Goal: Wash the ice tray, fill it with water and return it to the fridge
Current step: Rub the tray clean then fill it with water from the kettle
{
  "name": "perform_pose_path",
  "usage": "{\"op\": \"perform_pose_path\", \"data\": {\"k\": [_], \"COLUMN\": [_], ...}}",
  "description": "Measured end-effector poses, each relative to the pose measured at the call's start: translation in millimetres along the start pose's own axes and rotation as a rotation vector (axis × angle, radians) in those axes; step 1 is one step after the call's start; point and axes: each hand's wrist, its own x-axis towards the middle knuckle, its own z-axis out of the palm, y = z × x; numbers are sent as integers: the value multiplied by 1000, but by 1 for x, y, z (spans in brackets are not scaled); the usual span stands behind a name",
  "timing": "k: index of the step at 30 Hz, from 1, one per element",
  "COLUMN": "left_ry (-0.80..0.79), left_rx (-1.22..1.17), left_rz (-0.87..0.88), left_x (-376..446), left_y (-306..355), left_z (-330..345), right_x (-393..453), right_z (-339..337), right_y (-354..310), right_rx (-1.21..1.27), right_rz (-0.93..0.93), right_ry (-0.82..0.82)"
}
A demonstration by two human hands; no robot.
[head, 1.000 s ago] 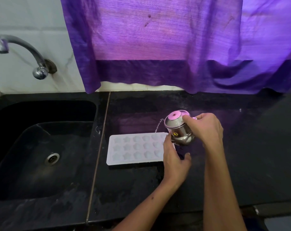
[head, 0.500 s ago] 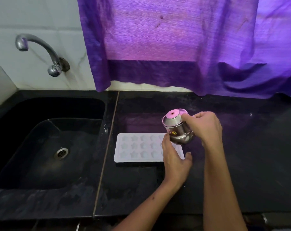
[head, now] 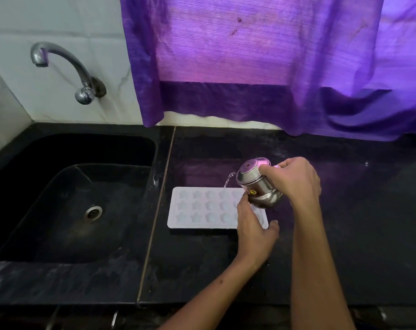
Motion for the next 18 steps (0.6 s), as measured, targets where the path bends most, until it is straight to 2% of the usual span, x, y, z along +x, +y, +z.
{"op": "perform_pose_path", "data": {"k": [9,18], "left_ry": [-12,21], "left_rx": [16,29], "left_rz": [-11,15], "left_x": [0,1], "left_y": [-1,-2], "left_z": [1,-1], "right_x": [-2,4], "right_z": [-2,-4], "right_y": [1,8], "right_rx": [3,111], "right_rz": [27,95], "right_ry": [-9,-48]}}
